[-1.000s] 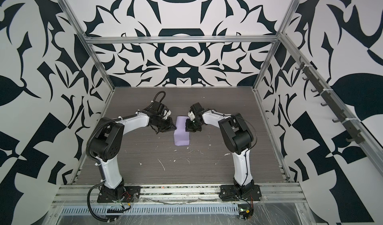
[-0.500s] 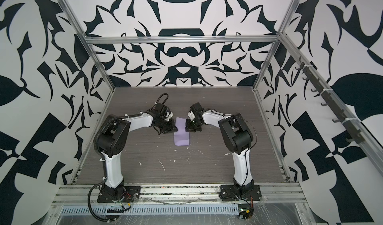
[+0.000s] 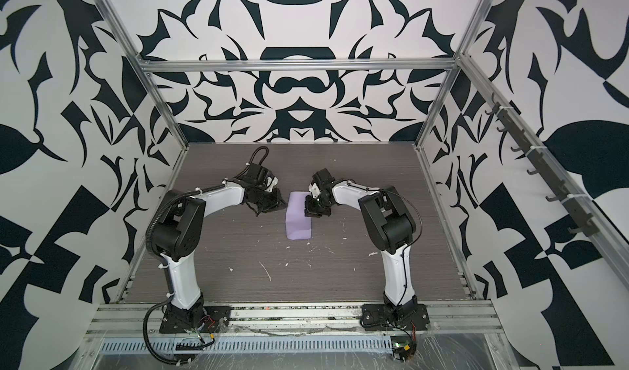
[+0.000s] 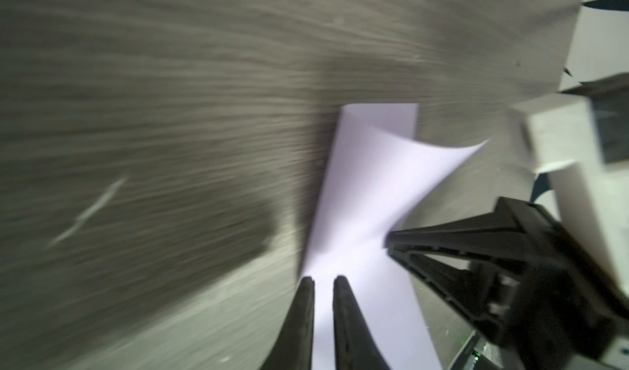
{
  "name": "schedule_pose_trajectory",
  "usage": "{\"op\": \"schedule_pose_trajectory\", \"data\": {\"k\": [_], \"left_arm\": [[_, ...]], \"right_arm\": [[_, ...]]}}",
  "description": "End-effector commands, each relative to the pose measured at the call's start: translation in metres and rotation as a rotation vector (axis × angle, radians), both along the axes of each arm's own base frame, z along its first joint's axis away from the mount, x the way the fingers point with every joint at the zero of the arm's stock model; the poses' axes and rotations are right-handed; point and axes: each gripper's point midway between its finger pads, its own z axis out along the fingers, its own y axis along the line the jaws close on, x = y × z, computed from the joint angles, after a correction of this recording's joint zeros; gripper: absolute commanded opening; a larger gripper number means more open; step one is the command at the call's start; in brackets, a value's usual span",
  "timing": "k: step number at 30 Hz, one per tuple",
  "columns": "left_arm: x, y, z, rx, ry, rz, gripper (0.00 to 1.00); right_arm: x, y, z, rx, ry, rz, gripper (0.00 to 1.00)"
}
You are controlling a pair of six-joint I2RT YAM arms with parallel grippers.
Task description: Fold a paper plane with a square sheet of paper (pick it up from the middle)
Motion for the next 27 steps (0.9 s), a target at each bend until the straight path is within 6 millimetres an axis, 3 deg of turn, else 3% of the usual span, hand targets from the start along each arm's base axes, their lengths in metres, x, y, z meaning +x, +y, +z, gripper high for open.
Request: {"op": "schedule_pose_trajectory", "data": {"k": [1, 8, 14, 20, 23, 27], "left_arm": [[0.005, -0.017, 0.007, -0.038, -0.028, -0.046, 0.16], [0.020, -0.018, -0.019, 0.031, -0.002, -0.040, 0.16], [0.026, 0.005, -0.037, 0.102, 0.016, -0.012, 0.15], [0.028, 0.040, -0.046, 0.150, 0.031, 0.034, 0.15], [0.032, 0.048, -0.038, 0.141, 0.018, 0.044, 0.15], [0.043, 0.032, 0.004, 0.039, -0.069, 0.029, 0.16]], "right_arm": [[-0.024, -0.050, -0.054, -0.250, 0.109, -0.046, 0.00], [-0.024, -0.049, -0.054, -0.250, 0.110, -0.044, 0.00], [-0.024, -0.049, -0.054, -0.253, 0.109, -0.037, 0.00], [-0.023, -0.050, -0.053, -0.255, 0.104, -0.037, 0.00], [-0.023, -0.050, -0.053, -0.257, 0.101, -0.033, 0.00], [-0.020, -0.048, -0.051, -0.253, 0.090, -0.028, 0.00]]}}
